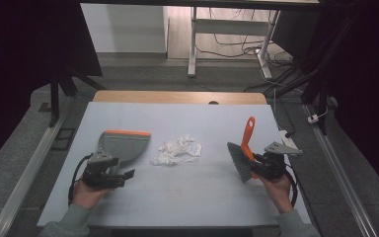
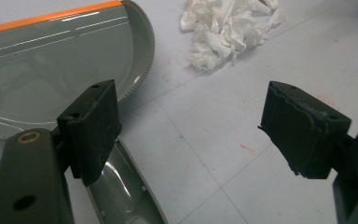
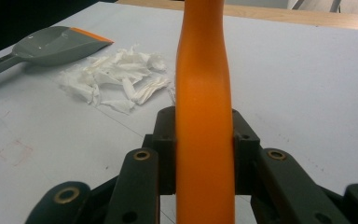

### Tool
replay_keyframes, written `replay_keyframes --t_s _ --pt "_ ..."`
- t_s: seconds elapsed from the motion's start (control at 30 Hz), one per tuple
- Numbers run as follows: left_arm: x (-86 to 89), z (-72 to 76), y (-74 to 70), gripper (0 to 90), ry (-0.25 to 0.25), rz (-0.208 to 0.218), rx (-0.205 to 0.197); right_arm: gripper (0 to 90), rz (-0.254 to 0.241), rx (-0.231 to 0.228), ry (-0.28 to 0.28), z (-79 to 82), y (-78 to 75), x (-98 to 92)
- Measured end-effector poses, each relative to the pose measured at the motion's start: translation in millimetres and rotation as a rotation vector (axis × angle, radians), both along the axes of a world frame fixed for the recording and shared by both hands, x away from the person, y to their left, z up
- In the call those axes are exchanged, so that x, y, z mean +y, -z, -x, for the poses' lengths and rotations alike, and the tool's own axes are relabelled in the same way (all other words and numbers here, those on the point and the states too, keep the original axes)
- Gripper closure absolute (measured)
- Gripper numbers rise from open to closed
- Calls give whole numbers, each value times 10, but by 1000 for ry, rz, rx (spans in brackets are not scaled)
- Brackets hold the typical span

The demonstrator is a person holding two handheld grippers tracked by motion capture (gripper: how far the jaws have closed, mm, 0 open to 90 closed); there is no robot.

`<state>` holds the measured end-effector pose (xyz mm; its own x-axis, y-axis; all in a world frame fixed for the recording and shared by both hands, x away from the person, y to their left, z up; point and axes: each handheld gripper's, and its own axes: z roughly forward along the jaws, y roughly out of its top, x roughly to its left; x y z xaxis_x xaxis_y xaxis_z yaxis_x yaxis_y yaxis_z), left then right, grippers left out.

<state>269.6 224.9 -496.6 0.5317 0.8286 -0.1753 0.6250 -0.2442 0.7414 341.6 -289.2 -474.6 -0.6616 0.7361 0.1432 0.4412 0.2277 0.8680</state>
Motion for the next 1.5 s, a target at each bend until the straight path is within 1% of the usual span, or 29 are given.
replay_keyframes --t_s 0.13,0.5,0.67,0.97,1.03,1.17,1.2,1.27,1.3,1.37,1.43,1.5 --pt "-19 -7 16 206 4 -5 9 705 2 2 1 2 2 -3" --pt "-20 -5 13 207 3 -3 13 704 -4 -2 -1 9 1 15" --pt "-31 -5 14 207 4 -10 15 705 -2 -2 -1 10 0 19" --pt "-34 -1 9 208 -5 -15 17 704 -7 1 5 12 -1 16" --pt "-46 -1 2 208 -14 -10 23 704 -10 1 3 13 -4 17" --pt "-65 -7 -56 208 -27 -11 26 704 -16 1 2 24 -12 13" --pt "-70 -17 -82 208 -25 -14 33 704 -16 0 2 26 -13 15" --pt "-75 -32 -116 207 -13 -5 47 704 -15 0 2 25 -14 10" --pt "-75 -32 -116 207 -13 -5 47 705 -17 0 2 23 -13 7" --pt "-96 -55 -163 206 -14 -7 62 704 -26 2 0 22 -14 -3" --pt "-108 -82 -197 206 -22 -13 71 704 -37 7 -2 17 -14 -14" --pt "-107 -115 -247 204 -35 -22 69 705 -40 7 -2 18 -17 -16"
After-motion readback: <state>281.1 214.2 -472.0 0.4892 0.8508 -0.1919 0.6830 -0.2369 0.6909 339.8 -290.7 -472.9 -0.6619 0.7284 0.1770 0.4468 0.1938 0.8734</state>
